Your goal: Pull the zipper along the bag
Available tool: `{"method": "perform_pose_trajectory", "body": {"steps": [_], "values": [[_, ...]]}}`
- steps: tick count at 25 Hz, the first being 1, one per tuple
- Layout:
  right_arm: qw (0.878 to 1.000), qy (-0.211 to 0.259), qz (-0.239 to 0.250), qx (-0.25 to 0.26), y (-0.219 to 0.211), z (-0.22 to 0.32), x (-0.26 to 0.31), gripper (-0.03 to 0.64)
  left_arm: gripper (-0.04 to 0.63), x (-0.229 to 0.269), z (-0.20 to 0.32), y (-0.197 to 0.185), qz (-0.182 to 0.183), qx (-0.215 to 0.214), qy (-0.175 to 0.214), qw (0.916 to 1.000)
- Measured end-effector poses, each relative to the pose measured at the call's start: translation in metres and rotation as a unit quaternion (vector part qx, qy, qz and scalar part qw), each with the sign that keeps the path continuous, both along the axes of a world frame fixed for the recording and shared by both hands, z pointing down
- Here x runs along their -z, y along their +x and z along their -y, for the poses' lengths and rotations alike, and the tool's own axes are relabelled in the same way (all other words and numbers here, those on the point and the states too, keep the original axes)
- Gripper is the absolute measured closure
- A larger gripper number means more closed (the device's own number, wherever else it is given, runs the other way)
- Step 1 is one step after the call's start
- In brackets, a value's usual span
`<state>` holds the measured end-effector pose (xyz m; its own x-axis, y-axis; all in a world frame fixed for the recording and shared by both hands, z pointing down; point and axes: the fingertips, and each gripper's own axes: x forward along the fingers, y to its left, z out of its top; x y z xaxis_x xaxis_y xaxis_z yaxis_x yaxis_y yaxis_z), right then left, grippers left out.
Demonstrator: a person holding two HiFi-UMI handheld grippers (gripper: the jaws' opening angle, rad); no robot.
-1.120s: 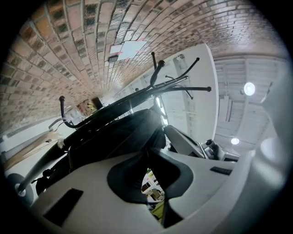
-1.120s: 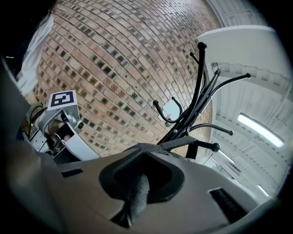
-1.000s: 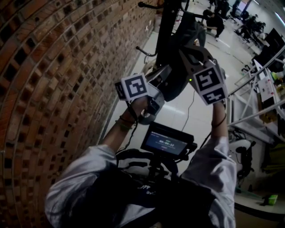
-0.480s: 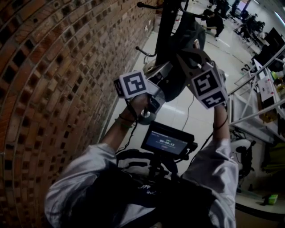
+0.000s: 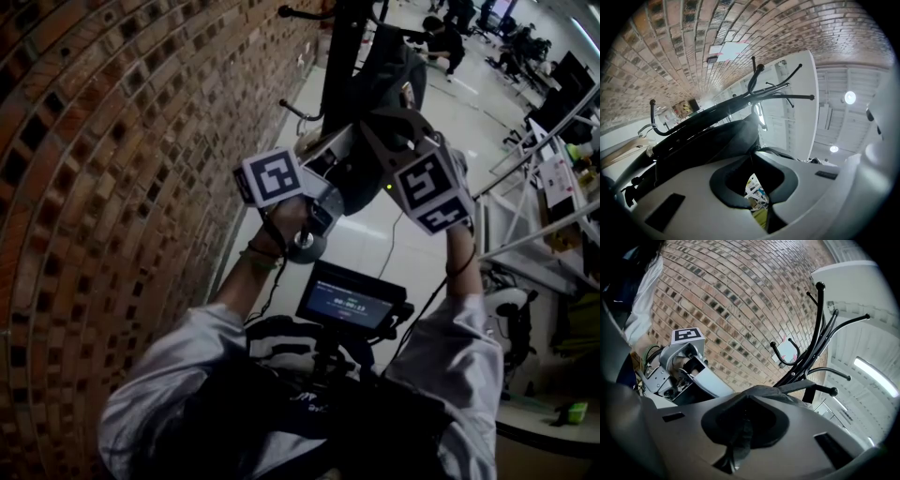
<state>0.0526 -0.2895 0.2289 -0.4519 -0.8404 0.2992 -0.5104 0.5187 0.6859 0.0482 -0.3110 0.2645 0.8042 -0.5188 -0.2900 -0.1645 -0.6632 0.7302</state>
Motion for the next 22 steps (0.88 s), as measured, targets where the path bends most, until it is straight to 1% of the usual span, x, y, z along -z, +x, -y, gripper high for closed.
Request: {"method": "perform_pose_trajectory", "body": {"steps": [10,12,13,14,16,18,20,22], "values": [[1.0,-0.018,0.017,0.009,-0.003,0.001,-0.004,0.601,0.569,0.006,0.005,0.0,0.004,-0.004,0.01,0.9999],[1.0,-0.02,0.019,0.009,-0.003,0.001,-0.005,0.601,0.568,0.009,0.003,0.003,-0.009,-0.012,0.007,0.9999],[1.0,-0.02,0.02,0.009,-0.003,0.002,-0.005,0.601,0.566,0.011,0.001,0.004,-0.02,-0.016,0.005,0.9997],[1.0,-0.017,0.018,0.008,-0.003,0.002,-0.005,0.6,0.566,0.01,0.001,0.005,-0.023,-0.017,0.005,0.9996],[1.0,-0.002,0.018,0.003,-0.001,0.004,-0.006,0.6,0.566,0.002,0.006,0.003,-0.009,-0.007,0.01,0.9999],[0.999,0.025,0.038,-0.007,0.001,0.005,-0.007,0.6,0.566,-0.004,0.006,0.003,0.002,-0.003,0.017,0.9999],[0.996,0.044,0.074,-0.017,0.001,0.004,-0.01,0.599,0.566,-0.011,0.002,0.005,0.018,-0.001,0.025,0.9995],[0.993,0.046,0.107,-0.021,0.001,-0.001,-0.013,0.563,0.566,-0.019,-0.002,0.006,0.024,0.0,0.027,0.9993]]}}
